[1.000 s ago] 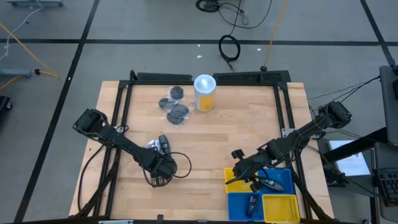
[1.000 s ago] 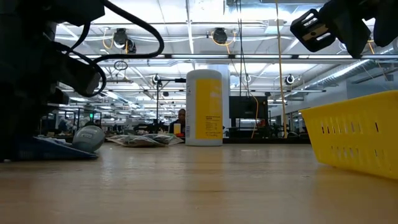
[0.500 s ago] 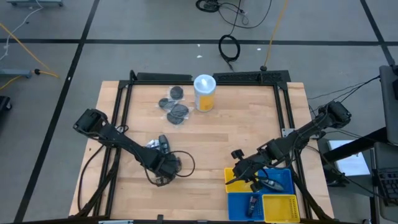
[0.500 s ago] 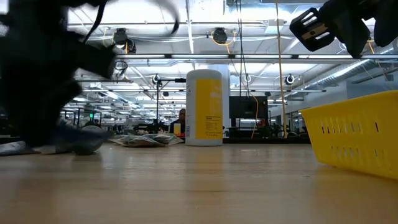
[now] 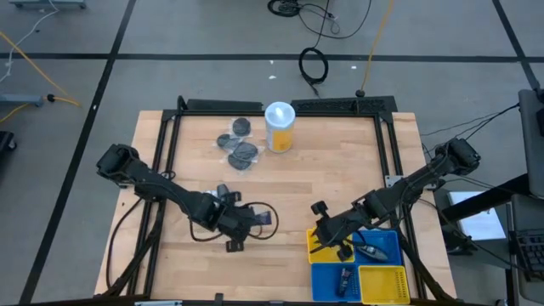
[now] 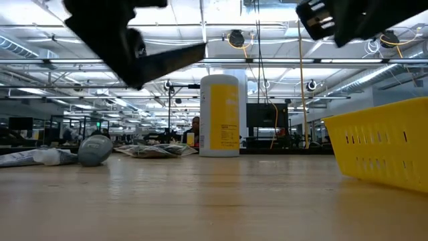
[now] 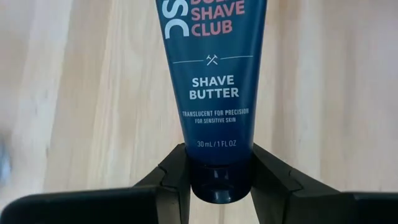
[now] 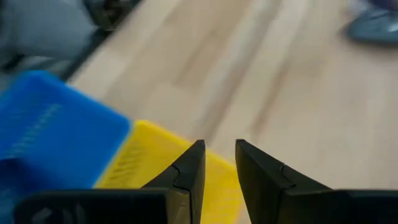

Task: Pick & Place Travel size toiletries
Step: Put the shave cream into the bottom blue basket

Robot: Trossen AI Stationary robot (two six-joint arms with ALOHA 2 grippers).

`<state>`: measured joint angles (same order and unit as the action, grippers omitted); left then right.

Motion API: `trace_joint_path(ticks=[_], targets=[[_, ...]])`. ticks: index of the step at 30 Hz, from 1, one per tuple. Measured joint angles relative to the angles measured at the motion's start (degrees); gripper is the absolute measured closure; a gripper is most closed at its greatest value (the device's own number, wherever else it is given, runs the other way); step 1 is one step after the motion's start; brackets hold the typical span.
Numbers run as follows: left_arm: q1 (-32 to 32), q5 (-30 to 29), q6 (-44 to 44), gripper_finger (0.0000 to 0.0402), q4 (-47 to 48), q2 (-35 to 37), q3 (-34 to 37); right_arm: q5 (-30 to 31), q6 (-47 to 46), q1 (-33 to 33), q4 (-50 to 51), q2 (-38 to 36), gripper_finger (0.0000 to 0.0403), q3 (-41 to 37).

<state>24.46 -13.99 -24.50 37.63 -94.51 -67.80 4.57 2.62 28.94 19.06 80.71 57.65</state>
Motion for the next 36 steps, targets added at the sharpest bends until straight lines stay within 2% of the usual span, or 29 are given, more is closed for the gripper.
trace_joint_path(ticks=[7,12,19,23,36], targets=[[-3.6,3.3,6.9,0.0292,-7.2,0.0,0.0,15.6,8.8,0.0,-4.5,0.0,0.0319,0.0],[-6.1,6.6,9.8,0.0286,-10.4,0.0,0.0,19.7,16.0,0.0,-8.0,0.0,0.0318,0.0],[-9.1,13.3,14.8,0.0287,-16.2,0.0,0.0,23.0,21.0,-0.5,-10.8,0.0,0.0318,0.0],[-10.4,15.8,16.0,0.0285,-17.8,0.0,0.0,26.9,23.9,-0.5,-11.1,0.0,0.0318,0.0],[-11.7,17.1,17.2,0.0283,-17.8,0.0,0.0,27.3,31.1,-0.6,-15.7,0.0,0.0318,0.0]])
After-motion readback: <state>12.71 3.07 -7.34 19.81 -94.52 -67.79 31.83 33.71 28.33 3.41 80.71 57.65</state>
